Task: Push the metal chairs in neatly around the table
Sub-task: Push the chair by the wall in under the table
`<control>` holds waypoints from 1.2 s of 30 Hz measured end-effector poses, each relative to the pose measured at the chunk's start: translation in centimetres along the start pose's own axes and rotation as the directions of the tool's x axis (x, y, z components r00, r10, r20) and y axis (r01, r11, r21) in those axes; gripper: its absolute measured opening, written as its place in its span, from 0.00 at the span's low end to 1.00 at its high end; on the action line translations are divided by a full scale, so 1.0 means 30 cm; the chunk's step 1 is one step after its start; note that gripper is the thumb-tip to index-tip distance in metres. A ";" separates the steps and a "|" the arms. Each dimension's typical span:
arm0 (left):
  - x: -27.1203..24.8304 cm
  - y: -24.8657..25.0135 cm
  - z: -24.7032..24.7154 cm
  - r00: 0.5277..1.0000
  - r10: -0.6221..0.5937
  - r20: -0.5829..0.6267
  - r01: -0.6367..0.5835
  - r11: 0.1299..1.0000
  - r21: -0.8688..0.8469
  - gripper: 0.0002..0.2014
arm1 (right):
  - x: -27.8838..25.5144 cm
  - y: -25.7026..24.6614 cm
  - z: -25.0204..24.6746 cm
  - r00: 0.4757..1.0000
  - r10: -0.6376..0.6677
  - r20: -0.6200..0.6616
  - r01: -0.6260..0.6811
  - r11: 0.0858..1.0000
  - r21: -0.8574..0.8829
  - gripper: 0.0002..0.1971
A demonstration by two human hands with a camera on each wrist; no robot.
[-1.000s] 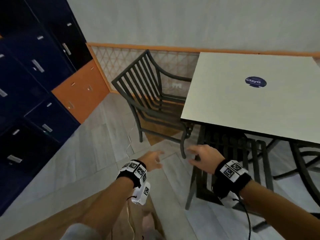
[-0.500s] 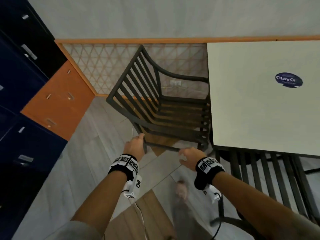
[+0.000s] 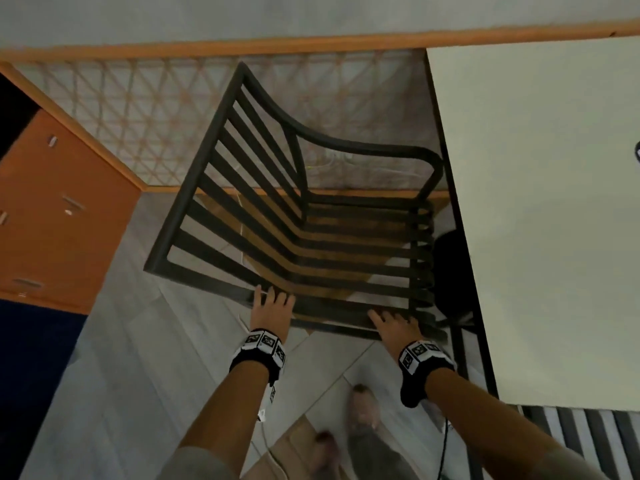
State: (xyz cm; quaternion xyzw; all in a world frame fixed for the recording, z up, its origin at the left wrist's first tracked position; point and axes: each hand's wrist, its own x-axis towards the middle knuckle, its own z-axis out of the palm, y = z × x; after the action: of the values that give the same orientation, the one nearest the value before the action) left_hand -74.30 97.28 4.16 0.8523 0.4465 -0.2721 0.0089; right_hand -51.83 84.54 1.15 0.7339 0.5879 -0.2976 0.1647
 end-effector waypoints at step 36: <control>-0.106 0.195 -0.077 0.997 -0.008 -0.071 -0.001 0.992 -0.127 0.23 | -0.152 0.052 -0.052 0.981 0.109 -0.159 -0.102 0.993 0.052 0.31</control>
State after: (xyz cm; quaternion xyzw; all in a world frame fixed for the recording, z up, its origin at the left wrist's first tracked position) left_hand -70.20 91.94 6.31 0.8584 0.4645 -0.2126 0.0469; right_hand -50.54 81.58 5.03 0.7892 0.5528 -0.2409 0.1160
